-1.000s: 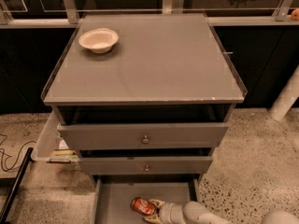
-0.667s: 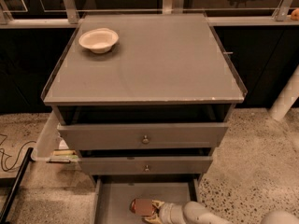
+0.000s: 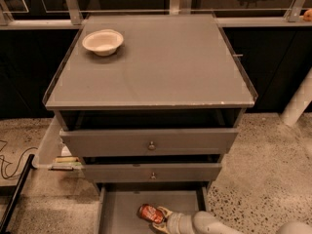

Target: Pick coke can from bottom drawer and place on counter

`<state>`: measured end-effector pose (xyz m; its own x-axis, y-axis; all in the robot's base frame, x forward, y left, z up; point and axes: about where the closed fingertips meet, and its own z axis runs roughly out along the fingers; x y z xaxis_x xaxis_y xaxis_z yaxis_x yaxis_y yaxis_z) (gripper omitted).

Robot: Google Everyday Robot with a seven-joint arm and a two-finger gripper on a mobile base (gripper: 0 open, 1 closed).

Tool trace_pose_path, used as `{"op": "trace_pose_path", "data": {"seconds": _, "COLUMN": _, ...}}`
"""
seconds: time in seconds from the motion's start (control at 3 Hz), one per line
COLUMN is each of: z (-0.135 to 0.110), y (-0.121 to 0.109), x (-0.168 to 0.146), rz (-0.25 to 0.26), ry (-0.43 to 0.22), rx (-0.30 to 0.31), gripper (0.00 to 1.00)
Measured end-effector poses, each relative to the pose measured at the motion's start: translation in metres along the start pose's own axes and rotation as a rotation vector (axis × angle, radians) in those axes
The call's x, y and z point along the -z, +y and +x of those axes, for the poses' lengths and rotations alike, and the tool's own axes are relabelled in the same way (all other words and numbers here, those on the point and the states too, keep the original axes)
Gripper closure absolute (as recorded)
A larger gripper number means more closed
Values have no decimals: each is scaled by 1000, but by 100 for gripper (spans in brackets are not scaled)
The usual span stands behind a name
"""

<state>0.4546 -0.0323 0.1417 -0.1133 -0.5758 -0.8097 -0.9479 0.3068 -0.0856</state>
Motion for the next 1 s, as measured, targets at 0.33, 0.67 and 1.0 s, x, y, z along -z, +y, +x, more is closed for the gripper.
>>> {"op": "trace_pose_path", "data": {"seconds": 0.33, "z": -16, "y": 3, "x": 19, "rz": -11, "ry": -20, "rx": 16, "gripper": 100}}
{"op": "trace_pose_path", "data": {"seconds": 0.67, "z": -61, "y": 2, "x": 64, "rz": -39, "ry": -65, "rx": 63, "gripper": 100}}
{"op": "trace_pose_path", "data": {"seconds": 1.0, "z": -105, "y": -1, "x": 116, "rz": -52, "ry": -74, "rx": 104, "gripper": 100}}
